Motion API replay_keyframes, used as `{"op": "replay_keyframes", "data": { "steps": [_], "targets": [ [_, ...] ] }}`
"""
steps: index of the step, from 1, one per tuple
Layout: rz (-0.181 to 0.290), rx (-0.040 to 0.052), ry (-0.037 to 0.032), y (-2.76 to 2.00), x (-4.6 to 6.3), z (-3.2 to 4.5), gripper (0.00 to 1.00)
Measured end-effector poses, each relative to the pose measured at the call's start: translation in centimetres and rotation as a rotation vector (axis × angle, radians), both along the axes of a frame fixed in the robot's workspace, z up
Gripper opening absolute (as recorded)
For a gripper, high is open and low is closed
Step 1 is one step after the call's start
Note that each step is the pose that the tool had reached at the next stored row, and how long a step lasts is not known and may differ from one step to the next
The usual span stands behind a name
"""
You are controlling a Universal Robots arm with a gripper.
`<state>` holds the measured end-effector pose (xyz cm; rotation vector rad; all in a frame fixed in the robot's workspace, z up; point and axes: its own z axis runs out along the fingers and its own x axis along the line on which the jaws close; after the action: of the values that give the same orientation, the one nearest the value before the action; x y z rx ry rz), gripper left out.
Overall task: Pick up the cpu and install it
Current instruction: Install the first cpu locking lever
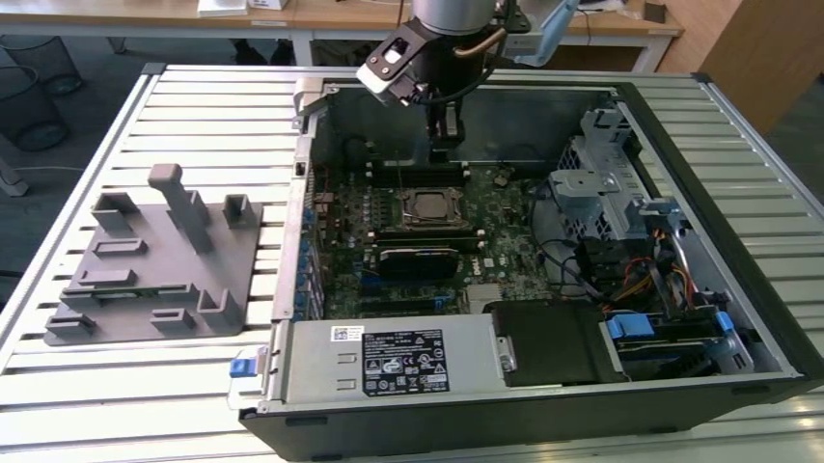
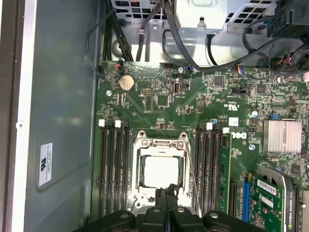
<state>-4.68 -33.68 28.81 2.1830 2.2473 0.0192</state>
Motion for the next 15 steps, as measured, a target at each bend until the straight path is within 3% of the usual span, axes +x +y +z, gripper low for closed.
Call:
{"op": "replay_keyframes", "data": {
  "steps": [5,12,15],
  "targets": [
    [0.009,-0.0002,0.0001,-0.01,0.00,0.00,0.11],
    [0.124,-0.0016,0.0006,-0.02,-0.01,-0.08,0.11],
    [0.133,-0.0020,0.0007,-0.26,-0.06,-0.11,0.11]
  ]
}}
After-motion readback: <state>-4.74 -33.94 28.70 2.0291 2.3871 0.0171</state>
